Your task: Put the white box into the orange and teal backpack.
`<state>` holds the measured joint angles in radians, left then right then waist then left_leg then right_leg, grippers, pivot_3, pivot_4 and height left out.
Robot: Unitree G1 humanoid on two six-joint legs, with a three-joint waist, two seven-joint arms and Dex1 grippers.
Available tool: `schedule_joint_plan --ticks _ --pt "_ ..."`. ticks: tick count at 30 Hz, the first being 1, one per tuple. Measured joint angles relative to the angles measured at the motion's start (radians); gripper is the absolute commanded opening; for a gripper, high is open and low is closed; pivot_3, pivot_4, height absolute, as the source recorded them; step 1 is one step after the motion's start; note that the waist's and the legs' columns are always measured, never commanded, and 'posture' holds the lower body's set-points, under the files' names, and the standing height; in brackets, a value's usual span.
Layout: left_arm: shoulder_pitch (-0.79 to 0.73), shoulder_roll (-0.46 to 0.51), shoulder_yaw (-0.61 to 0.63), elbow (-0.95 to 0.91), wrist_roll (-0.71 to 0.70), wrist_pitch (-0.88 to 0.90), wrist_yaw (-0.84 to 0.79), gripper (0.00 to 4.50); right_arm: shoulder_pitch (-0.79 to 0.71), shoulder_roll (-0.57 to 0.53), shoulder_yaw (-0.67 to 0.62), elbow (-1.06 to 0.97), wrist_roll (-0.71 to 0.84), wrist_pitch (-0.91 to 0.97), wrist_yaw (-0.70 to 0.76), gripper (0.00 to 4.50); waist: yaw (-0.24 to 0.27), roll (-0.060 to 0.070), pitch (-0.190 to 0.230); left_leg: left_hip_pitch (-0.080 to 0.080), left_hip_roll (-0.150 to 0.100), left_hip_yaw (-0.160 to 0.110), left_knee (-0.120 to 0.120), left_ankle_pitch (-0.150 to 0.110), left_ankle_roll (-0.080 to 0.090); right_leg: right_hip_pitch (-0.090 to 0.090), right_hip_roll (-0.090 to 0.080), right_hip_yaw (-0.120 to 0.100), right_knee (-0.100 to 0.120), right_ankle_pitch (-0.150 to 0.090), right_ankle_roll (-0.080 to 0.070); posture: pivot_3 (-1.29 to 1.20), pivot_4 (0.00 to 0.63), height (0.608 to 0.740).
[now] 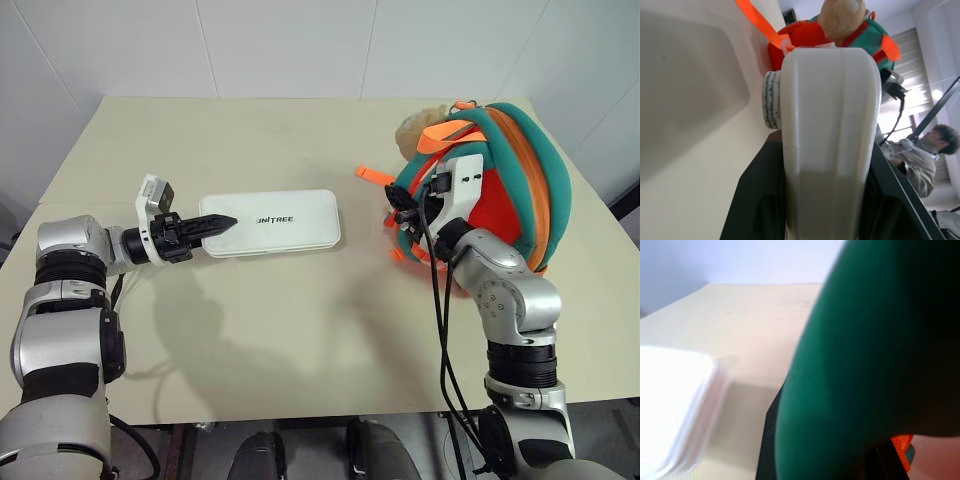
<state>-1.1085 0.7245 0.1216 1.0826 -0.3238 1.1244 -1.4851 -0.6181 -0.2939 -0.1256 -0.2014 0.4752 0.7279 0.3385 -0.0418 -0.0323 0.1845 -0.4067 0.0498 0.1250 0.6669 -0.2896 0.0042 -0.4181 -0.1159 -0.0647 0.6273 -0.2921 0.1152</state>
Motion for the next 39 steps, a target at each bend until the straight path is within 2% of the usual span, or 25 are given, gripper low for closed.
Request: schedule_joint_plan --ticks 12,21,27,34,39 --pt "-0.040 0.038 0.029 0.073 0.001 -0.063 0.037 1.29 0.044 -0.142 0.002 -0.169 0.216 0.157 0.202 0.54 0.006 0.000 0.000 0.000 0.000 0.002 -0.001 0.000 0.001 -0.001 0.000 0.000 0.000 0.000 0.000 0.00 0.150 0.740" --pt "-0.061 0.064 0.029 0.105 0.007 -0.076 0.041 1.29 0.090 -0.362 -0.068 -0.273 0.520 0.269 0.424 0.54 0.015 0.000 0.000 0.000 0.000 0.002 -0.001 -0.001 0.001 -0.002 0.000 0.000 -0.001 0.000 0.000 0.00 0.150 0.740" --pt "-0.065 0.067 0.028 0.112 0.014 -0.075 0.032 1.29 0.092 -0.460 -0.080 -0.276 0.618 0.282 0.518 0.54 0.015 0.000 0.000 0.000 0.000 0.002 0.000 -0.001 0.002 -0.002 0.000 -0.001 -0.001 0.000 0.000 0.00 0.150 0.740" --pt "-0.081 0.079 0.028 0.114 0.015 -0.072 0.026 1.29 0.122 -0.594 -0.130 -0.269 0.712 0.263 0.777 0.54 0.019 -0.001 0.000 -0.001 0.000 0.008 0.000 -0.001 0.002 -0.002 0.000 -0.001 -0.002 0.000 0.000 0.00 0.150 0.740" --pt "-0.097 0.092 0.028 0.114 0.015 -0.072 0.013 1.29 0.176 -0.727 -0.114 -0.263 0.659 0.209 1.013 0.54 0.020 -0.001 0.000 -0.001 0.000 0.011 0.001 -0.002 0.002 -0.002 -0.001 -0.001 -0.002 0.000 0.000 0.00 0.150 0.740"
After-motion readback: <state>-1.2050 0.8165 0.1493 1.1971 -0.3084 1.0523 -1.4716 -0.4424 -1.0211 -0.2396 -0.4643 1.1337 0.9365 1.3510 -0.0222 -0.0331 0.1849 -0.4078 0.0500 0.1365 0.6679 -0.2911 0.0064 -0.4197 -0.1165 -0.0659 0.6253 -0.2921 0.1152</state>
